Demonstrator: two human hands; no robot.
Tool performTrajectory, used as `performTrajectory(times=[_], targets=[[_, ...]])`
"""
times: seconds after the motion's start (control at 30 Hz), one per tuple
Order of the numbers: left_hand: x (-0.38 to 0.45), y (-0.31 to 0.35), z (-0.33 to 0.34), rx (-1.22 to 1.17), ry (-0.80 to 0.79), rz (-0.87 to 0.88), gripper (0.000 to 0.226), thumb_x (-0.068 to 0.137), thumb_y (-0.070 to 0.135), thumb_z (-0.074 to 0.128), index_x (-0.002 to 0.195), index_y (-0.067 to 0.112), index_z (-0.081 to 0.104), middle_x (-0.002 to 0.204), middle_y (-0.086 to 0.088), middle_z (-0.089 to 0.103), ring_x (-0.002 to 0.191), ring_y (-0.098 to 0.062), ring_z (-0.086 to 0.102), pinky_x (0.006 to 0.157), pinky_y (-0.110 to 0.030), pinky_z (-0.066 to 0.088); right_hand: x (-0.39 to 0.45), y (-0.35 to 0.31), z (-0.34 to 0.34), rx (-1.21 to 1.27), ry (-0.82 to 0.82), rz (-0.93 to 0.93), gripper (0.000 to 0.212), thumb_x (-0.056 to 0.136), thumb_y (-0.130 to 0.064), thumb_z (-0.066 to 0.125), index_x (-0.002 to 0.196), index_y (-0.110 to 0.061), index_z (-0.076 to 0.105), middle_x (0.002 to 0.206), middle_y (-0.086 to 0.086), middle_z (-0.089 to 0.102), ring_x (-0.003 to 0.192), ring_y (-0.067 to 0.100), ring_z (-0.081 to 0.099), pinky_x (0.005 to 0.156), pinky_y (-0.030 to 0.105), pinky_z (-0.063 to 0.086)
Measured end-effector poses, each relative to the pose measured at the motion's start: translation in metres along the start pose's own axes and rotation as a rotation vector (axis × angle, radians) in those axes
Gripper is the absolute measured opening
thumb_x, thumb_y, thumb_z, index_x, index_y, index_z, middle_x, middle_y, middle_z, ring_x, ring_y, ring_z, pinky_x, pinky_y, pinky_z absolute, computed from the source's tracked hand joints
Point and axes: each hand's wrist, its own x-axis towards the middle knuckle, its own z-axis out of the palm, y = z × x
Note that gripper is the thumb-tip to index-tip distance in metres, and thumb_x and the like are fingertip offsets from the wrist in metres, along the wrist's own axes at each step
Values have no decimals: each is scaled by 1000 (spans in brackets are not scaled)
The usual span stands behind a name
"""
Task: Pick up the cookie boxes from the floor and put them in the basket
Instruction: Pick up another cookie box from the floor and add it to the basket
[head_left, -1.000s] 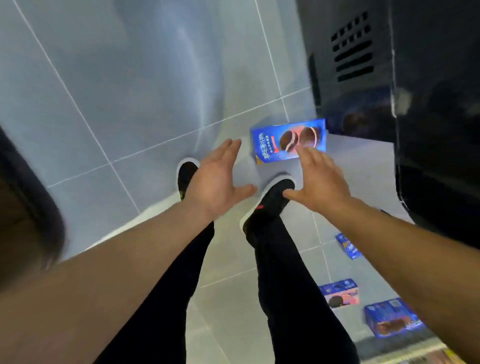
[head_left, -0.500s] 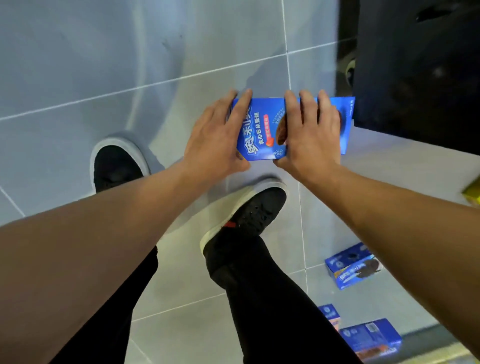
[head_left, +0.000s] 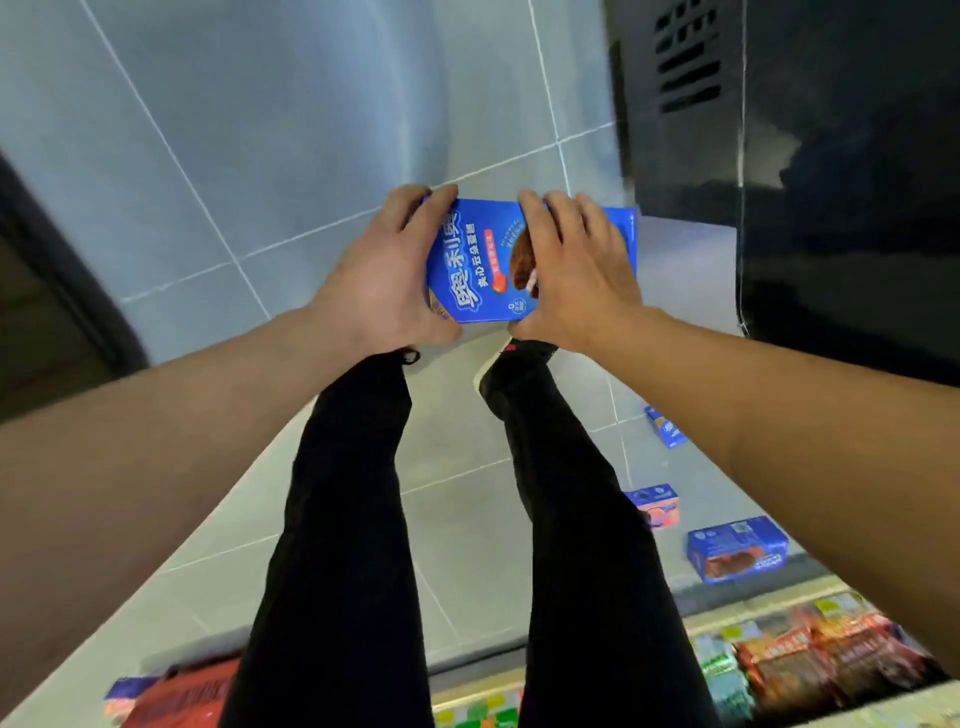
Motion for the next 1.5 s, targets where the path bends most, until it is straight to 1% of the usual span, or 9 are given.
performTrajectory(times=[0.1,0.3,0.53,0.87,1.1,1.2,1.3,1.4,1.5], targets=[[-53,36,-66,65,-14,55,114,47,56,62,146,11,28,142,-10,34,129,-24,43,105,-22,32,-56,-42,-55,62,31,20,121,51,-51,79,150,-22,16,146,3,31,138,31,25,112,46,29],[-124,113,-144,144,-117,250,115,45,43,75,146,11,30,141,-10,35,129,-24,42,107,-26,34,-174,-93,-138,127,114,207,122,48,-54,77,149,-23,16,144,2,33,136,30,29,111,46,31],[-190,205,-172,332,-348,517,118,45,46,76,147,17,24,141,0,30,127,-18,41,105,-25,36,-320,-133,-157,314,248,517,121,51,-54,77,150,-24,14,146,-1,30,137,29,26,110,44,28],[-300,304,-80,733,-832,1034,119,47,48,75,149,22,20,144,2,28,129,-18,40,106,-29,38,-506,-230,-55,645,485,1160,123,49,-57,77,150,-22,15,141,0,32,132,30,29,107,43,29],[-435,302,8,901,-1182,1337,115,48,42,77,148,15,27,144,-3,32,131,-12,36,99,2,13,-597,-358,40,860,581,1603,121,52,-60,72,151,-24,11,147,1,29,138,32,26,110,46,25],[-523,283,49,953,-1324,1455,115,45,44,77,147,15,32,141,-2,36,128,-5,37,103,1,16,-641,-433,88,962,656,1831,120,53,-65,69,152,-28,10,153,0,24,142,31,22,115,48,21],[-586,271,84,957,-1375,1372,118,39,52,76,144,13,36,136,2,42,121,2,37,104,-4,22,-670,-490,118,967,760,2002,113,55,-64,69,150,-28,20,155,3,27,142,31,28,117,50,21],[-649,253,124,1040,-1477,1022,116,34,49,79,141,27,39,134,6,50,114,-11,55,102,-31,44,-695,-561,146,974,707,2220,119,55,-65,76,150,-29,15,157,3,25,146,30,22,118,51,17],[-701,245,154,1158,-1614,758,106,37,43,80,136,33,44,123,9,60,107,-14,61,96,-40,49,-711,-609,163,940,673,2359,122,49,-60,84,149,-28,21,154,5,30,145,36,23,117,56,21]])
